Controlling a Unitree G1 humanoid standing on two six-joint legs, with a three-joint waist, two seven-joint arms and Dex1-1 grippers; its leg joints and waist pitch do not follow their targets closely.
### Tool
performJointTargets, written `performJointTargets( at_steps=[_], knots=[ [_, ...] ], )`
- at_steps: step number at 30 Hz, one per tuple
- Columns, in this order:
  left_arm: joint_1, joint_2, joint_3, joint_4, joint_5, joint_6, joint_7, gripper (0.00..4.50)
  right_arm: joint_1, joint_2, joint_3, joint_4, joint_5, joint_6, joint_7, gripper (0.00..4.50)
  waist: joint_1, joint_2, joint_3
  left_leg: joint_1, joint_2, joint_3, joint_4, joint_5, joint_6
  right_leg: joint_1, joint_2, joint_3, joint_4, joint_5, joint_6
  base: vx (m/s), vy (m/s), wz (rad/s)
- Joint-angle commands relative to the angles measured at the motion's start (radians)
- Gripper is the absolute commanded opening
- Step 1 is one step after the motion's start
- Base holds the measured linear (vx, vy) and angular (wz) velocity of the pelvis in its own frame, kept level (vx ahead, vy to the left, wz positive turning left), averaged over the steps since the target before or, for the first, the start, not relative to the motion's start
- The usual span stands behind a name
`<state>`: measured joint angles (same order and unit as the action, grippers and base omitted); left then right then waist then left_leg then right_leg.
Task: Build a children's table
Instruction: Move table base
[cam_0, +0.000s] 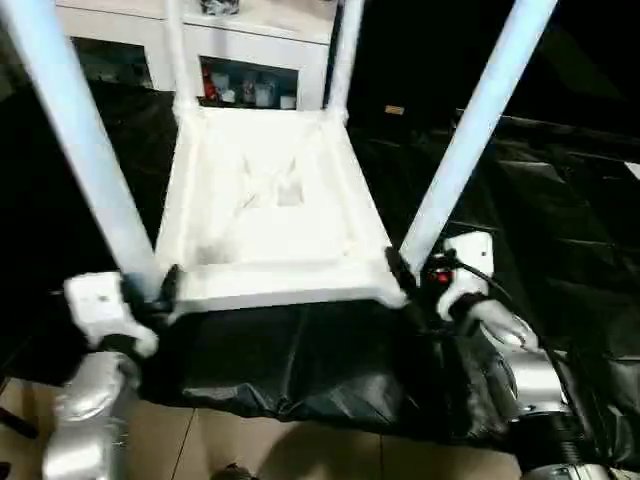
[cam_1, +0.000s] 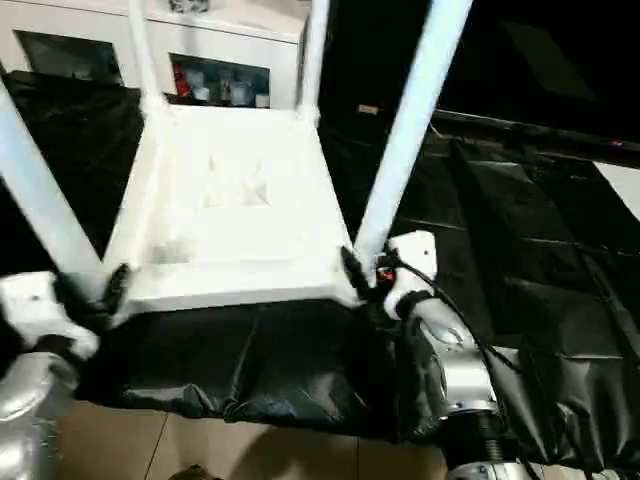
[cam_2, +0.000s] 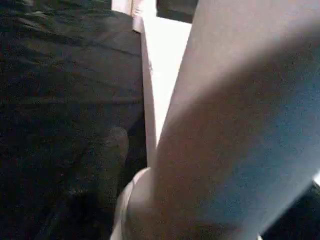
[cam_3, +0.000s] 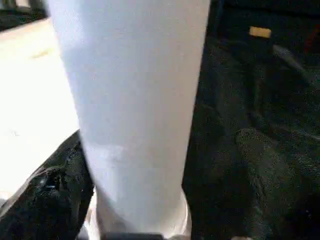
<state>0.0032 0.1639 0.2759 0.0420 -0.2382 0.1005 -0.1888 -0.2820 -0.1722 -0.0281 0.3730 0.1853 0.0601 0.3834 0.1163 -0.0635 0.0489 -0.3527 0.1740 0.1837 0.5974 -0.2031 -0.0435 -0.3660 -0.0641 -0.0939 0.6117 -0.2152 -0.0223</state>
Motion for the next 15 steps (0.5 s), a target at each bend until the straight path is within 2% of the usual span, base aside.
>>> performJointTargets(
  at_steps=[1, 4, 5, 7, 8, 11, 15],
  knots=[
    [-0.009, -0.011, -0.018, -0.009, 0.009, 0.014, 0.022, 3.21, 0.017, -0.021, -0.005, -0.027, -0.007, 0.002, 0.021, 4.50, 0.002, 0.014, -0.045, 0.009, 0.075, -0.036, -0.091, -0.231, -0.027, 0.029, -0.106, 0.075, -0.076, -0.152, -0.132, 0.000, 0.000, 0.00],
    [-0.001, -0.023, -0.022, -0.032, 0.015, 0.028, 0.039, 3.07, 0.063, -0.047, 0.005, -0.095, 0.011, 0.030, 0.068, 4.50, 0.005, 0.014, -0.044, 0.010, 0.078, -0.036, -0.092, -0.237, -0.021, 0.029, -0.104, 0.075, -0.079, -0.163, -0.127, 0.000, 0.000, 0.00],
    [0.001, -0.026, -0.023, -0.037, 0.016, 0.029, 0.042, 3.05, 0.073, -0.054, 0.008, -0.109, 0.016, 0.036, 0.077, 4.50, 0.004, 0.006, -0.043, 0.009, 0.079, -0.036, -0.092, -0.234, -0.015, 0.030, -0.103, 0.075, -0.078, -0.159, -0.123, 0.000, 0.000, 0.00],
    [0.005, -0.034, -0.018, -0.050, 0.011, 0.029, 0.057, 3.05, 0.119, -0.085, 0.013, -0.171, 0.035, 0.059, 0.119, 4.50, 0.007, 0.009, -0.042, 0.008, 0.079, -0.037, -0.092, -0.234, -0.010, 0.030, -0.106, 0.075, -0.080, -0.169, -0.122, 0.000, 0.000, 0.00],
    [0.009, -0.038, -0.014, -0.059, 0.009, 0.024, 0.065, 3.04, 0.174, -0.123, 0.021, -0.245, 0.055, 0.087, 0.171, 4.50, 0.008, 0.008, -0.041, 0.008, 0.078, -0.036, -0.092, -0.241, -0.004, 0.031, -0.103, 0.075, -0.084, -0.190, -0.111, 0.000, 0.000, 0.00],
    [0.010, -0.042, -0.009, -0.062, 0.005, 0.021, 0.069, 3.04, 0.208, -0.150, 0.026, -0.296, 0.075, 0.104, 0.213, 4.50, 0.009, 0.003, -0.037, 0.003, 0.076, -0.038, -0.092, -0.248, 0.009, 0.032, -0.104, 0.074, -0.090, -0.228, -0.099, 0.000, 0.000, 0.00],
    [0.009, -0.056, 0.004, -0.077, -0.016, 0.028, 0.073, 3.04, 0.281, -0.214, 0.032, -0.416, 0.128, 0.147, 0.312, 4.50, 0.005, 0.007, -0.034, 0.005, 0.078, -0.042, -0.093, -0.285, 0.010, 0.027, -0.105, 0.074, -0.102, -0.323, -0.076, 0.000, 0.000, 0.00]
  ],
)
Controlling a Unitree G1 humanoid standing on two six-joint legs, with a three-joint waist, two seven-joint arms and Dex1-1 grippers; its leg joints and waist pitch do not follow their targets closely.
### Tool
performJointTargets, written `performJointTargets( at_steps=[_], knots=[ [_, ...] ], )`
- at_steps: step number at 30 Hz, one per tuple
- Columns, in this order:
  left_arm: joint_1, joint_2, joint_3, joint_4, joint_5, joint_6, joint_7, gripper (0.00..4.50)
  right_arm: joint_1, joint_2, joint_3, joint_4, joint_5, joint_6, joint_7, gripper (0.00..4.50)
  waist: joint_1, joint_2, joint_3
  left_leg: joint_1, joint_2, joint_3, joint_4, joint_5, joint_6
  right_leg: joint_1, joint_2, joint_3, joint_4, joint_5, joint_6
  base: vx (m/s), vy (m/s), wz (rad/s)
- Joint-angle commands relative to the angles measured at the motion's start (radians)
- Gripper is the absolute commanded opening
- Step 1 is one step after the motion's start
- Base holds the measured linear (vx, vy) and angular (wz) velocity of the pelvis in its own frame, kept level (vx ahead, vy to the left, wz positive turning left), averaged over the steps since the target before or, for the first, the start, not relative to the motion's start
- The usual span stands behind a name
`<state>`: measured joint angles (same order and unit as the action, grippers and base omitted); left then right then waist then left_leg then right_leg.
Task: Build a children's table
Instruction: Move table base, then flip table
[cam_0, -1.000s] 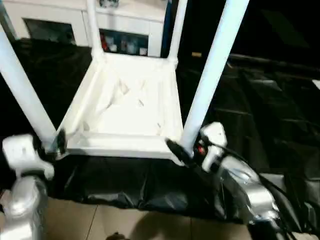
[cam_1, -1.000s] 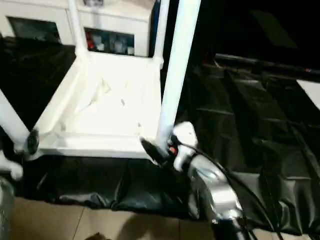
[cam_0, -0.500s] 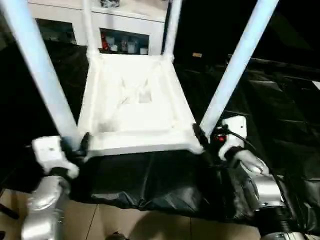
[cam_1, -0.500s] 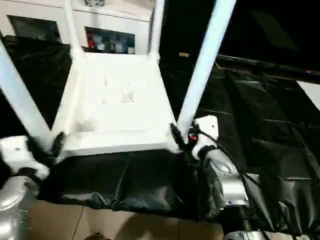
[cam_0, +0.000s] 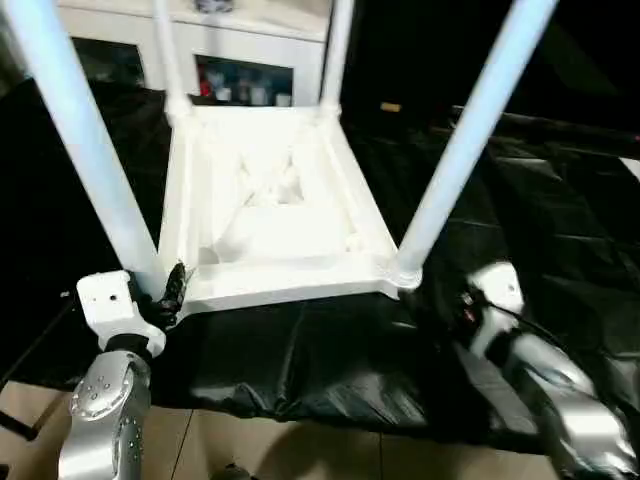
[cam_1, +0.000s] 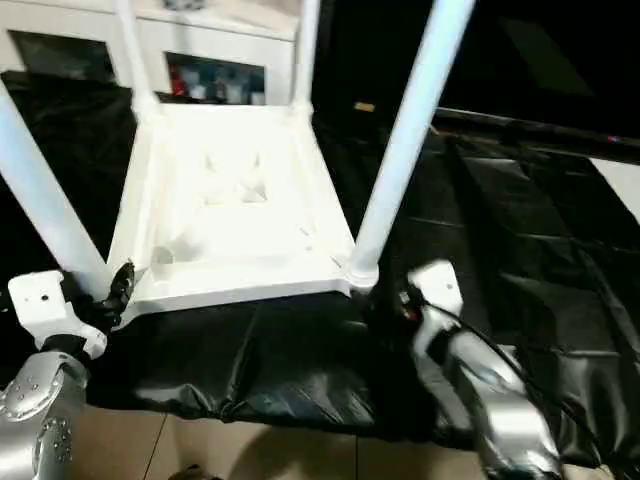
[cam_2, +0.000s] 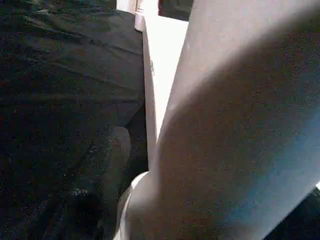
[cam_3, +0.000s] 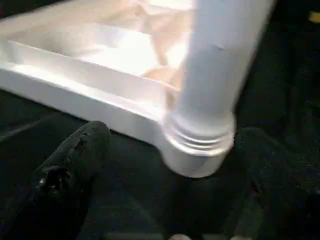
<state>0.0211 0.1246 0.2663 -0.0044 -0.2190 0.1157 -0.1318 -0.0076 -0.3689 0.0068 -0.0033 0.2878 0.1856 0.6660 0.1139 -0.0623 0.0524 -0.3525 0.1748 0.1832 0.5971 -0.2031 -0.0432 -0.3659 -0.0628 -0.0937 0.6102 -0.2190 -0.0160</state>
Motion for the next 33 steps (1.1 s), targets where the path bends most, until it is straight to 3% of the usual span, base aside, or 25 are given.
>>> performJointTargets(
  at_steps=[1, 3, 6, 7, 9, 10, 11, 12, 13, 15, 16, 17, 19, 27, 28, 33],
  knots=[
    [-0.006, -0.016, 0.010, -0.038, -0.031, 0.000, 0.013, 3.04, 0.027, -0.037, 0.001, -0.085, 0.055, 0.048, 0.060, 4.50, 0.007, 0.006, -0.038, 0.006, 0.078, -0.042, -0.092, -0.285, 0.011, 0.026, -0.106, 0.074, -0.100, -0.316, -0.082, 0.000, 0.000, 0.00],
    [-0.006, -0.016, 0.007, -0.044, -0.032, -0.019, 0.007, 3.04, 0.039, -0.052, 0.010, -0.130, 0.089, 0.086, 0.087, 4.50, 0.007, 0.004, -0.039, 0.002, 0.078, -0.042, -0.091, -0.268, 0.022, 0.028, -0.106, 0.074, -0.098, -0.291, -0.084, 0.000, 0.000, 0.00],
    [0.000, 0.009, -0.021, -0.058, 0.036, -0.082, 0.008, 3.04, 0.032, -0.057, 0.043, -0.152, 0.074, 0.105, 0.094, 4.50, 0.003, 0.001, -0.038, 0.003, 0.078, -0.042, -0.091, -0.262, 0.023, 0.025, -0.103, 0.072, -0.101, -0.293, -0.087, 0.000, 0.000, 0.00],
    [0.005, 0.039, -0.057, -0.067, 0.120, -0.135, 0.014, 3.04, 0.013, -0.039, 0.079, -0.158, 0.052, 0.125, 0.082, 4.50, 0.005, 0.003, -0.039, 0.004, 0.079, -0.043, -0.090, -0.257, 0.018, 0.026, -0.106, 0.073, -0.098, -0.288, -0.091, 0.000, 0.000, 0.00],
    [0.004, 0.040, -0.061, -0.068, 0.128, -0.143, 0.015, 2.68, 0.007, -0.032, 0.087, -0.157, 0.047, 0.130, 0.076, 4.50, 0.002, 0.004, -0.038, 0.005, 0.081, -0.045, -0.093, -0.260, 0.011, 0.023, -0.104, 0.072, -0.096, -0.273, -0.094, 0.000, 0.000, 0.00],
    [0.013, 0.036, -0.063, -0.077, 0.130, -0.118, 0.022, 2.68, -0.005, -0.012, 0.114, -0.149, 0.031, 0.142, 0.058, 4.50, 0.001, -0.017, -0.036, 0.005, 0.082, -0.042, -0.092, -0.265, 0.006, 0.024, -0.105, 0.073, -0.096, -0.278, -0.095, 0.000, 0.000, 0.00],
    [0.013, 0.036, -0.063, -0.077, 0.130, -0.118, 0.022, 2.68, -0.005, -0.012, 0.114, -0.149, 0.031, 0.142, 0.058, 4.50, 0.005, -0.007, -0.036, 0.007, 0.081, -0.044, -0.093, -0.264, 0.002, 0.022, -0.107, 0.073, -0.092, -0.281, -0.102, 0.000, 0.000, 0.00],
    [0.018, 0.035, -0.063, -0.080, 0.132, -0.109, 0.026, 2.68, -0.011, -0.004, 0.124, -0.143, 0.022, 0.145, 0.050, 4.50, 0.004, -0.004, -0.036, 0.007, 0.080, -0.043, -0.093, -0.261, 0.000, 0.022, -0.106, 0.073, -0.092, -0.280, -0.103, 0.000, 0.000, 0.00],
    [0.024, 0.034, -0.060, -0.083, 0.148, -0.108, 0.047, 2.68, -0.020, 0.008, 0.137, -0.134, 0.013, 0.148, 0.040, 4.50, 0.003, -0.009, -0.037, 0.007, 0.080, -0.042, -0.093, -0.261, -0.006, 0.021, -0.105, 0.074, -0.093, -0.273, -0.103, 0.000, 0.000, 0.00],
    [0.031, 0.028, -0.057, -0.088, 0.117, -0.103, 0.028, 2.68, -0.030, 0.018, 0.155, -0.123, 0.001, 0.154, 0.033, 4.50, 0.003, -0.004, -0.037, 0.008, 0.081, -0.044, -0.094, -0.264, -0.021, 0.021, -0.106, 0.074, -0.089, -0.242, -0.110, 0.000, 0.000, 0.00],
    [0.032, 0.030, -0.057, -0.089, 0.114, -0.101, 0.026, 2.91, -0.033, 0.021, 0.161, -0.120, -0.001, 0.156, 0.031, 4.50, 0.003, -0.014, -0.036, 0.008, 0.081, -0.043, -0.094, -0.265, -0.021, 0.022, -0.106, 0.074, -0.091, -0.243, -0.108, 0.000, 0.000, 0.00],
    [0.035, 0.028, -0.053, -0.092, 0.103, -0.101, 0.023, 3.02, -0.039, 0.028, 0.170, -0.115, -0.004, 0.158, 0.027, 4.50, 0.006, -0.009, -0.037, 0.008, 0.080, -0.044, -0.095, -0.273, -0.024, 0.022, -0.108, 0.075, -0.090, -0.250, -0.107, 0.000, 0.000, 0.00],
    [0.037, 0.028, -0.047, -0.094, 0.092, -0.097, 0.019, 3.08, -0.051, 0.038, 0.179, -0.106, -0.007, 0.164, 0.021, 4.50, 0.005, -0.014, -0.036, 0.009, 0.080, -0.045, -0.095, -0.275, -0.028, 0.022, -0.107, 0.075, -0.089, -0.244, -0.105, 0.000, 0.000, 0.00],
    [0.041, 0.005, -0.032, -0.101, 0.034, 0.003, 0.025, 3.08, -0.078, 0.066, 0.206, -0.060, -0.029, 0.190, -0.002, 4.50, 0.005, -0.014, -0.036, 0.009, 0.079, -0.044, -0.095, -0.280, -0.040, 0.022, -0.108, 0.076, -0.089, -0.245, -0.110, 0.000, 0.000, 0.00],
    [0.041, 0.006, -0.033, -0.099, 0.035, 0.008, 0.028, 2.80, -0.080, 0.067, 0.210, -0.054, -0.032, 0.188, -0.003, 4.50, 0.006, -0.013, -0.036, 0.010, 0.079, -0.043, -0.095, -0.280, -0.040, 0.021, -0.107, 0.076, -0.089, -0.244, -0.110, 0.000, 0.000, 0.00],
    [0.038, 0.006, -0.017, -0.107, 0.009, 0.022, 0.026, 2.52, -0.098, 0.091, 0.224, -0.020, -0.046, 0.186, -0.010, 4.50, 0.005, -0.014, -0.036, 0.008, 0.078, -0.044, -0.094, -0.273, -0.034, 0.024, -0.108, 0.076, -0.088, -0.244, -0.110, 0.000, 0.000, 0.00]
  ],
)
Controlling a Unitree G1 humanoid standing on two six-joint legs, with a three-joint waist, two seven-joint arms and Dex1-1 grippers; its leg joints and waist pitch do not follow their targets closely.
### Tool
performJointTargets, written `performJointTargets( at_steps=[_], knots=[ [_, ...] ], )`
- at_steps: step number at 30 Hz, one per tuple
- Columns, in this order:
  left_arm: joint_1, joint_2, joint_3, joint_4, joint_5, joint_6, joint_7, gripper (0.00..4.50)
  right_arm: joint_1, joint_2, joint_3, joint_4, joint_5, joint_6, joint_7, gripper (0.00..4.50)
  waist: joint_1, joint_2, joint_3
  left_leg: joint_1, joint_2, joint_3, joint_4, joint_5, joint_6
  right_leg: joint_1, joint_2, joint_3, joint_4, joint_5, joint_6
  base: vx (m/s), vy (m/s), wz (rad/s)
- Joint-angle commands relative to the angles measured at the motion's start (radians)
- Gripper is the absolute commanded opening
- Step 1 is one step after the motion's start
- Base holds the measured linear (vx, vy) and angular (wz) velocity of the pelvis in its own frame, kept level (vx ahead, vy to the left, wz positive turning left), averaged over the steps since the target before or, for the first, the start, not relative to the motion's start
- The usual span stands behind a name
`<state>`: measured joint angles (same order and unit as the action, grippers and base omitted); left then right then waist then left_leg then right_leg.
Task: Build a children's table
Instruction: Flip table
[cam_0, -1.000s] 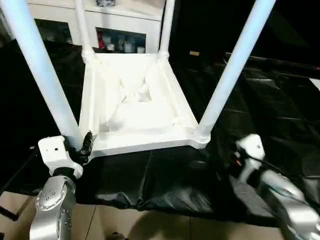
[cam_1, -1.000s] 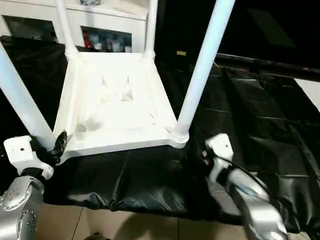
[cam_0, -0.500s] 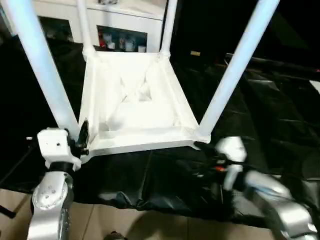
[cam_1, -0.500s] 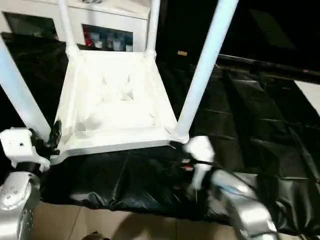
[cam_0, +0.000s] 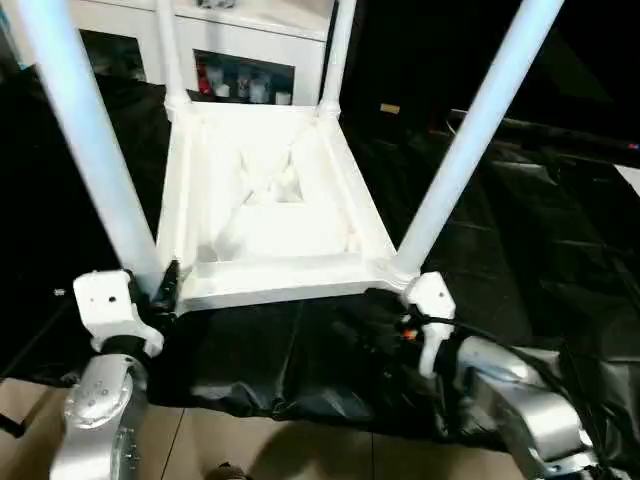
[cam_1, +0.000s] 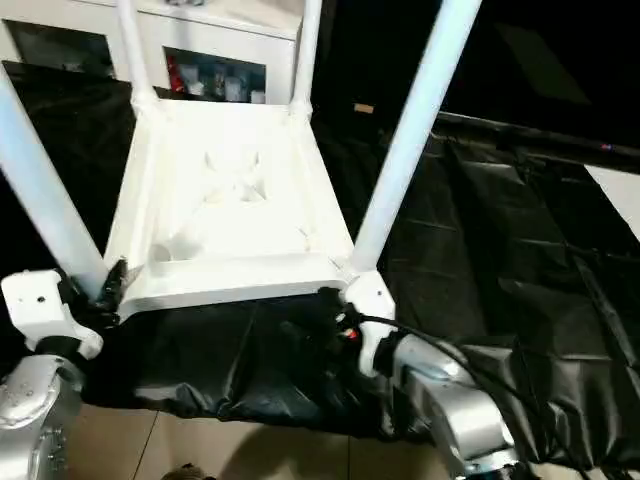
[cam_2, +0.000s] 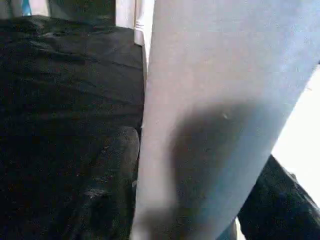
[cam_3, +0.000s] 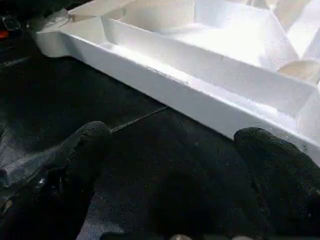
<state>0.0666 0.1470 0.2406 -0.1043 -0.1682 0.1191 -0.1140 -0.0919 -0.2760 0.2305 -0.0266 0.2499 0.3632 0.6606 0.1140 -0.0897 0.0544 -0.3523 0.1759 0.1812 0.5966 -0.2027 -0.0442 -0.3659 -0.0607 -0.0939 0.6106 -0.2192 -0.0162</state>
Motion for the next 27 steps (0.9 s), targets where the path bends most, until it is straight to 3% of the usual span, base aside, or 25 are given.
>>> performJointTargets(
  at_steps=[1, 7, 10, 16, 18, 22, 23, 27],
  knots=[
    [-0.009, -0.015, 0.010, -0.011, -0.046, 0.021, 0.005, 2.48, -0.014, 0.001, 0.002, 0.004, -0.007, 0.009, -0.003, 4.50, 0.005, 0.013, -0.038, 0.007, 0.078, -0.042, -0.094, -0.273, -0.034, 0.024, -0.110, 0.076, -0.089, -0.246, -0.109, 0.000, 0.000, 0.00],
    [-0.016, -0.012, 0.004, -0.038, -0.072, 0.002, -0.027, 2.37, -0.019, 0.013, 0.007, 0.022, -0.012, -0.003, -0.005, 4.50, 0.005, 0.014, -0.040, 0.009, 0.079, -0.041, -0.095, -0.260, -0.035, 0.024, -0.109, 0.076, -0.084, -0.212, -0.116, 0.000, 0.000, 0.00],
    [-0.023, -0.036, 0.002, -0.053, -0.143, 0.035, -0.067, 2.33, -0.025, 0.025, 0.000, 0.040, -0.012, -0.011, -0.016, 4.50, 0.005, 0.013, -0.040, 0.009, 0.078, -0.040, -0.094, -0.246, -0.033, 0.024, -0.110, 0.077, -0.082, -0.194, -0.123, 0.000, 0.000, 0.00],
    [-0.054, -0.133, 0.029, -0.096, -0.371, 0.169, -0.079, 2.32, -0.056, 0.077, -0.017, 0.100, -0.002, 0.004, -0.048, 4.50, 0.010, 0.012, -0.041, 0.006, 0.076, -0.034, -0.089, -0.212, -0.033, 0.024, -0.112, 0.077, -0.077, -0.167, -0.161, 0.000, 0.000, 0.00],
    [-0.048, -0.136, 0.002, -0.108, -0.371, 0.182, -0.100, 2.31, -0.068, 0.105, -0.037, 0.123, 0.019, 0.008, -0.065, 4.50, 0.018, 0.007, -0.040, 0.005, 0.076, -0.033, -0.089, -0.206, -0.033, 0.026, -0.110, 0.077, -0.078, -0.174, -0.148, 0.000, 0.000, 0.00],
    [-0.043, -0.135, -0.028, -0.125, -0.352, 0.205, -0.130, 2.20, -0.105, 0.169, -0.094, 0.173, 0.083, 0.004, -0.085, 4.50, 0.019, 0.011, -0.043, 0.010, 0.079, -0.037, -0.094, -0.224, -0.045, 0.024, -0.110, 0.076, -0.077, -0.180, -0.128, 0.000, 0.000, 0.00],
    [-0.044, -0.132, -0.041, -0.128, -0.343, 0.216, -0.140, 2.17, -0.134, 0.210, -0.136, 0.204, 0.132, 0.004, -0.092, 4.50, 0.018, 0.008, -0.043, 0.011, 0.081, -0.037, -0.095, -0.226, -0.052, 0.024, -0.108, 0.076, -0.074, -0.155, -0.125, 0.000, 0.000, 0.00],
    [-0.064, -0.118, -0.052, -0.118, -0.335, 0.242, -0.132, 2.15, -0.206, 0.285, -0.195, 0.290, 0.221, -0.016, -0.063, 4.50, 0.021, 0.010, -0.044, 0.012, 0.078, -0.036, -0.094, -0.207, -0.050, 0.025, -0.108, 0.076, -0.069, -0.125, -0.128, 0.000, 0.000, 0.00]
  ],
)
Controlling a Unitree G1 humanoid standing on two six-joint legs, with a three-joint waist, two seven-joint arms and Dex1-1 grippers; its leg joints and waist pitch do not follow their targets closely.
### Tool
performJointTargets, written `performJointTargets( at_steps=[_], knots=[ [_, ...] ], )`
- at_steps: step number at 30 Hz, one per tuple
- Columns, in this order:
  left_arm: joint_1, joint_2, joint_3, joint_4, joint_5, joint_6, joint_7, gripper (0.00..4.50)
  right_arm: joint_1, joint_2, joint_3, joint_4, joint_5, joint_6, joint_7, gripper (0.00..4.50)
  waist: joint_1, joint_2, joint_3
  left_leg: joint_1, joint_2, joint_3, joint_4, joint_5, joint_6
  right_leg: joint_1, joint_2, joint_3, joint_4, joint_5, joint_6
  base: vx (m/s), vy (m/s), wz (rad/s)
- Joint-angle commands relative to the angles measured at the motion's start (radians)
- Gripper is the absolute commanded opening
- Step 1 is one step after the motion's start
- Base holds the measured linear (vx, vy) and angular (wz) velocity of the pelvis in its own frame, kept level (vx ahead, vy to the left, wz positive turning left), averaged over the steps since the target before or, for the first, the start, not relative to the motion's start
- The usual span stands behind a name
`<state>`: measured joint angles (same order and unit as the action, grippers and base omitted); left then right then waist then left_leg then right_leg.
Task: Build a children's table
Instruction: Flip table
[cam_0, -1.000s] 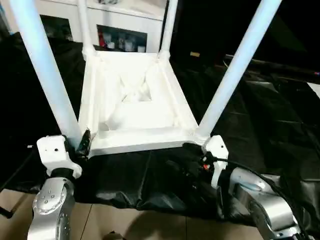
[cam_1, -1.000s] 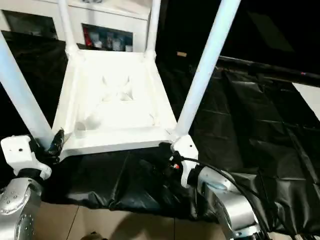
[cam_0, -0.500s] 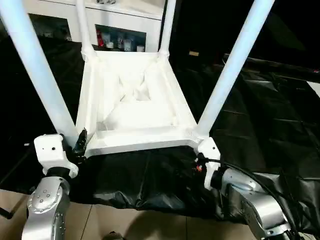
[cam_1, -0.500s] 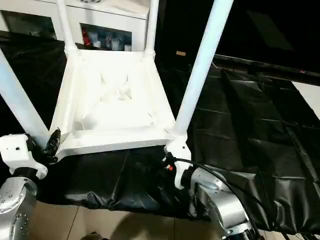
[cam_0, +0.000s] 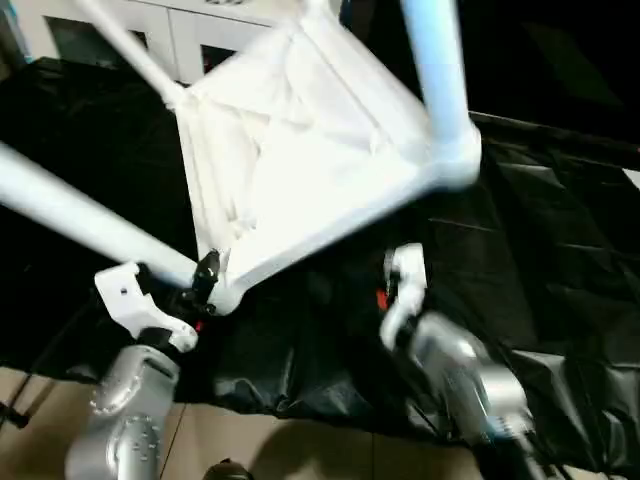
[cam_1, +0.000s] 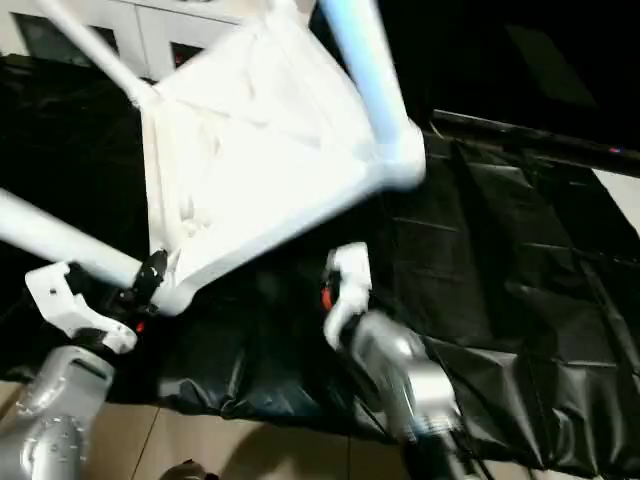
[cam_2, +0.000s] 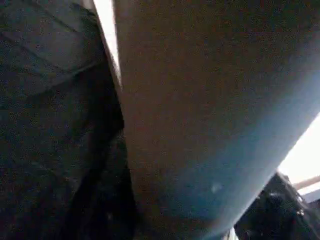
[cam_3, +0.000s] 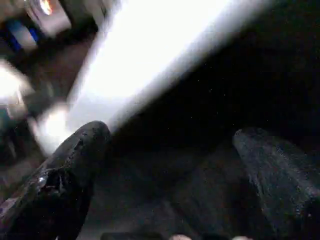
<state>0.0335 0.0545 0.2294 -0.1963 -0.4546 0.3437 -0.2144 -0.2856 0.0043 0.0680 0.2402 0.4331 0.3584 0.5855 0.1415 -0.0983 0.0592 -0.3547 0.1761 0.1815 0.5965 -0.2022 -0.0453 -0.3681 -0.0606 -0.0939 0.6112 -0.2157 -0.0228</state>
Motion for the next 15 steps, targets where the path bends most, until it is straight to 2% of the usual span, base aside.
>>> performJointTargets(
  at_steps=[1, 4, 6, 7, 9, 11, 13, 14, 15],
  knots=[
    [-0.033, -0.024, -0.042, -0.026, -0.047, 0.019, -0.031, 2.15, -0.021, 0.014, -0.040, 0.033, 0.051, -0.010, 0.016, 4.50, -0.005, 0.019, -0.049, 0.015, 0.079, -0.036, -0.094, -0.204, -0.050, 0.028, -0.109, 0.075, -0.070, -0.127, -0.123, 0.000, 0.000, 0.00],
    [-0.037, -0.018, -0.047, -0.026, -0.049, 0.019, -0.020, 2.15, -0.047, 0.042, -0.062, 0.059, 0.077, -0.010, 0.019, 4.50, 0.000, 0.019, -0.050, 0.015, 0.079, -0.036, -0.094, -0.181, -0.057, 0.030, -0.109, 0.075, -0.066, -0.106, -0.124, 0.000, 0.000, 0.00],
    [-0.039, -0.016, -0.052, -0.027, -0.043, 0.020, -0.016, 2.15, -0.071, 0.073, -0.093, 0.083, 0.121, 0.001, 0.030, 4.50, 0.002, 0.017, -0.051, 0.014, 0.079, -0.034, -0.094, -0.172, -0.061, 0.032, -0.110, 0.075, -0.064, -0.084, -0.126, 0.000, 0.000, 0.00],
    [-0.040, -0.017, -0.054, -0.027, -0.039, 0.020, -0.016, 2.15, -0.082, 0.086, -0.107, 0.095, 0.140, 0.004, 0.035, 4.50, 0.001, 0.015, -0.050, 0.013, 0.078, -0.033, -0.094, -0.176, -0.059, 0.032, -0.111, 0.075, -0.064, -0.087, -0.128, 0.000, 0.000, 0.00],
    [-0.039, -0.018, -0.062, -0.029, -0.034, 0.022, -0.019, 2.15, -0.111, 0.104, -0.126, 0.136, 0.145, -0.004, 0.020, 4.50, -0.001, 0.017, -0.049, 0.014, 0.078, -0.034, -0.095, -0.194, -0.062, 0.030, -0.114, 0.075, -0.068, -0.137, -0.126, 0.000, 0.000, 0.00],
    [-0.037, -0.017, -0.075, -0.034, -0.020, 0.028, -0.028, 2.15, -0.170, 0.129, -0.169, 0.230, 0.150, -0.032, -0.032, 4.50, -0.002, 0.019, -0.051, 0.016, 0.078, -0.034, -0.095, -0.192, -0.069, 0.028, -0.113, 0.075, -0.068, -0.144, -0.128, 0.000, 0.000, 0.00],
    [-0.036, -0.015, -0.080, -0.034, -0.016, 0.029, -0.031, 2.15, -0.189, 0.135, -0.182, 0.263, 0.150, -0.043, -0.053, 4.50, -0.002, 0.020, -0.051, 0.018, 0.078, -0.033, -0.095, -0.187, -0.076, 0.025, -0.111, 0.074, -0.066, -0.134, -0.130, 0.000, 0.000, 0.00],
    [-0.034, -0.011, -0.090, -0.034, -0.009, 0.031, -0.035, 2.15, -0.217, 0.143, -0.206, 0.306, 0.162, -0.043, -0.081, 4.50, -0.003, 0.021, -0.050, 0.015, 0.077, -0.033, -0.097, -0.185, -0.077, 0.029, -0.110, 0.074, -0.065, -0.124, -0.124, 0.000, 0.000, 0.00],
    [-0.032, -0.002, -0.112, -0.033, 0.013, 0.032, -0.042, 2.15, -0.267, 0.154, -0.245, 0.373, 0.187, -0.047, -0.104, 4.50, -0.002, 0.022, -0.051, 0.017, 0.078, -0.033, -0.096, -0.190, -0.079, 0.027, -0.112, 0.074, -0.065, -0.126, -0.123, 0.000, 0.000, 0.00]
  ],
)
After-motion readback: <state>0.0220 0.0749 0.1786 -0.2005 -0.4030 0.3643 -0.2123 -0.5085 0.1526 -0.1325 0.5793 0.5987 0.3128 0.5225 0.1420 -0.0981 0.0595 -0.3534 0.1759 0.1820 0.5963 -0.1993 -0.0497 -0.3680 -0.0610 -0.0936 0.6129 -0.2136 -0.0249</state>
